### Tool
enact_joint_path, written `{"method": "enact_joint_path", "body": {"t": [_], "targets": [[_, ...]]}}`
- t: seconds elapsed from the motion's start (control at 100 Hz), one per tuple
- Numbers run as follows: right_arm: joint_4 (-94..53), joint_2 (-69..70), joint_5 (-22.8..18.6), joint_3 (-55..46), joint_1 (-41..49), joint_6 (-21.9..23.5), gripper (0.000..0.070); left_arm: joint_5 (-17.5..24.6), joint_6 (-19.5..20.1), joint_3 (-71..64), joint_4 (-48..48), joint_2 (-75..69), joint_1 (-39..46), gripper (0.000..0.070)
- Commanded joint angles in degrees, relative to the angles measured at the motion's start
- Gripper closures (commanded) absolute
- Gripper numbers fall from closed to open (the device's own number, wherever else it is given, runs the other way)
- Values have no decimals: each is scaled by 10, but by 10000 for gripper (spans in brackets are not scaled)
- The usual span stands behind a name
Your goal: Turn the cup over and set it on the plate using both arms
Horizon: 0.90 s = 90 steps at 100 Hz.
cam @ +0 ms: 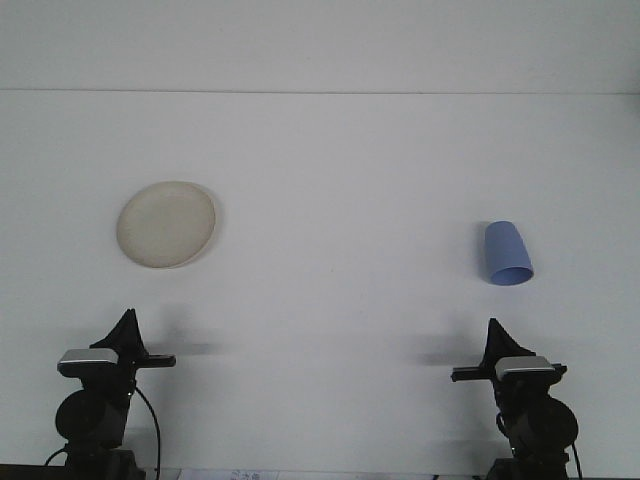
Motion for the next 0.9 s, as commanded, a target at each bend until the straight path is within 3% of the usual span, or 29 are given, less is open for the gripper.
{"method": "enact_joint_path", "body": {"t": [0.0, 0.77, 0.89], "targets": [[7, 0, 0, -1, 0, 6, 693, 1, 3, -11, 6, -1, 1, 687], [7, 0, 0, -1, 0, 6, 693, 1, 3, -11, 6, -1, 1, 687], [7, 0, -16, -1, 0, 40, 693, 1, 3, -11, 6, -1, 1, 687]]}}
